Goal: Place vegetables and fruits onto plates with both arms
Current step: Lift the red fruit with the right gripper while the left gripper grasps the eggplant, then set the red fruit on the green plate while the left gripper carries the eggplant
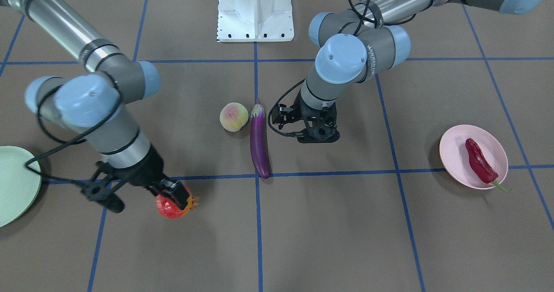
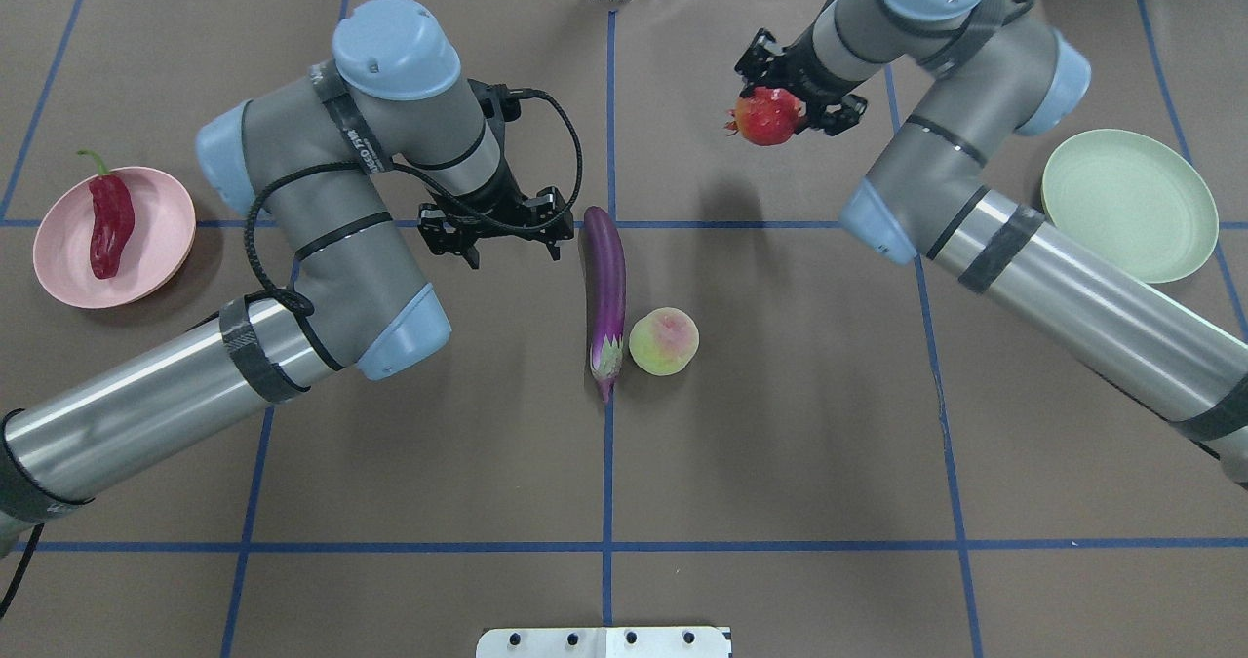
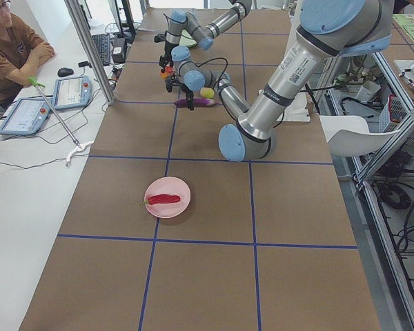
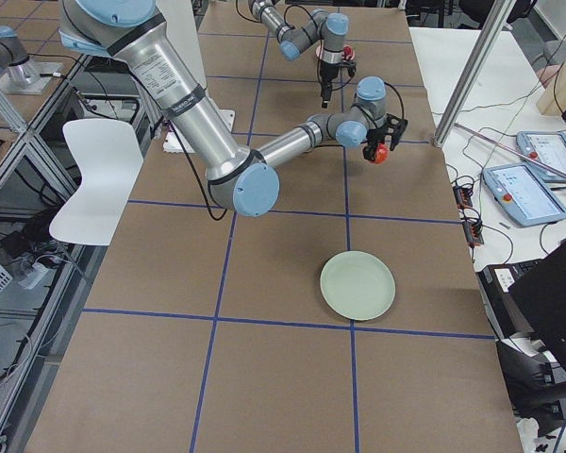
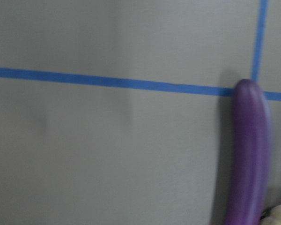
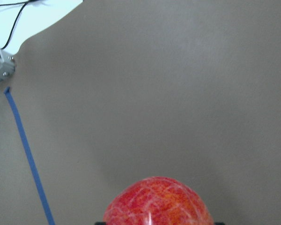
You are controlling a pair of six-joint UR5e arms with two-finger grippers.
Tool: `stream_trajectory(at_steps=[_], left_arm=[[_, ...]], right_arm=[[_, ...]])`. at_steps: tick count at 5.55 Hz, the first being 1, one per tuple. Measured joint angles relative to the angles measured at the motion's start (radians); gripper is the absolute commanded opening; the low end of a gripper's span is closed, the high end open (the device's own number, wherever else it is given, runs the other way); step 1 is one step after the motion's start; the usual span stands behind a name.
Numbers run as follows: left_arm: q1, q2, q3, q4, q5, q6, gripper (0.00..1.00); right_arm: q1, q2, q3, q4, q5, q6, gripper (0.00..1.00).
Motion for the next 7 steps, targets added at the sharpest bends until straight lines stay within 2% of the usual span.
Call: stream_trajectory(at_steps=[1, 3, 4, 5, 6, 7], left_arm=[[0.028, -0.068, 0.1, -0.049, 0.018, -0.003, 0.95], [0.064, -0.135, 0.209, -0.094, 0.031, -0.005, 0.89], [0.07, -0.161, 0.264, -0.133, 0.04, -0.012, 0.73], [0.075, -0.176, 0.298, -0.155, 0.053, -0.023, 0.26], [0.081, -0.18, 0.309, -0.16, 0.06, -0.031, 0.0], [0.078, -0.181, 0.307, -0.161, 0.062, -0.041, 0.0]], right_arm=[[0.117, -0.075, 0.002, -0.004, 0.081, -0.159, 0.0], [0.239, -0.204, -0.013, -0.005, 0.124, -0.4, 0.0], [0.279, -0.245, -0.032, -0.005, 0.134, -0.504, 0.0], [0.309, -0.277, -0.056, -0.006, 0.15, -0.59, 0.0], [0.327, -0.321, -0.071, -0.006, 0.171, -0.667, 0.0], [0.341, -0.362, -0.076, -0.005, 0.202, -0.715, 0.0]])
